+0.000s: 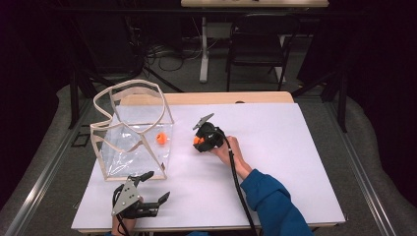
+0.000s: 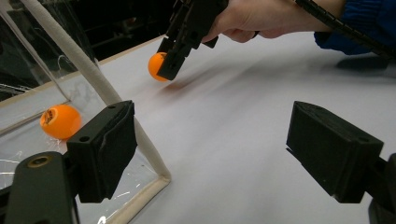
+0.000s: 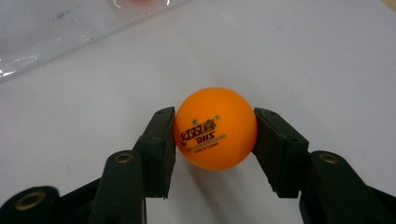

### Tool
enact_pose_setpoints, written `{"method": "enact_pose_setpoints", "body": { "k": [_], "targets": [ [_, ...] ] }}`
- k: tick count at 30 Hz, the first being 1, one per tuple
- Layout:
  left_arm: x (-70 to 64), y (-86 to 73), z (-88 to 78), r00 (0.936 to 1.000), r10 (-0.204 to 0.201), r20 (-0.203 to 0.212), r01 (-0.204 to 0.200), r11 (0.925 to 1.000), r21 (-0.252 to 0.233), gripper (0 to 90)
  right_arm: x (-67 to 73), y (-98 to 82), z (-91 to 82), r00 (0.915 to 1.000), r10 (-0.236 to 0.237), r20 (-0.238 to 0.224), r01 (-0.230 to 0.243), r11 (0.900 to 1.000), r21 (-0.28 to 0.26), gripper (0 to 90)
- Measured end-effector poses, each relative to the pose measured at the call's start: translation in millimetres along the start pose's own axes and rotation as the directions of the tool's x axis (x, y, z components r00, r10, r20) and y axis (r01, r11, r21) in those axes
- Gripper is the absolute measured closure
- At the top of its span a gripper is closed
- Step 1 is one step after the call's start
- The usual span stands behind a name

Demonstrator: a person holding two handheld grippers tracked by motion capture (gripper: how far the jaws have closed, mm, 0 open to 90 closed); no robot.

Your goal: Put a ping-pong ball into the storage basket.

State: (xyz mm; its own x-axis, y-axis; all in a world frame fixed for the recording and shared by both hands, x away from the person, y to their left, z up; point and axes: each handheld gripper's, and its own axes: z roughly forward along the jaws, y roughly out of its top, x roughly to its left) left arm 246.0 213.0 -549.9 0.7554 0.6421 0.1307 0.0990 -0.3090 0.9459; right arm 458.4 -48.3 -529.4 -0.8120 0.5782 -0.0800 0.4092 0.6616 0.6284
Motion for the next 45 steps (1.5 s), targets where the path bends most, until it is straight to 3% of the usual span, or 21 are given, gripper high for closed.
{"method": "enact_pose_setpoints", "body": {
  "k": [45],
  "targets": [
    [0.0,0.6,0.8,1.0000,0.002,-0.004,-0.002,1.0000,0.003,15.7,-6.2,19.7,-48.7,1.0000,-0.003,0.002,0.003,0.995,-0.096,50.7]
  ]
}}
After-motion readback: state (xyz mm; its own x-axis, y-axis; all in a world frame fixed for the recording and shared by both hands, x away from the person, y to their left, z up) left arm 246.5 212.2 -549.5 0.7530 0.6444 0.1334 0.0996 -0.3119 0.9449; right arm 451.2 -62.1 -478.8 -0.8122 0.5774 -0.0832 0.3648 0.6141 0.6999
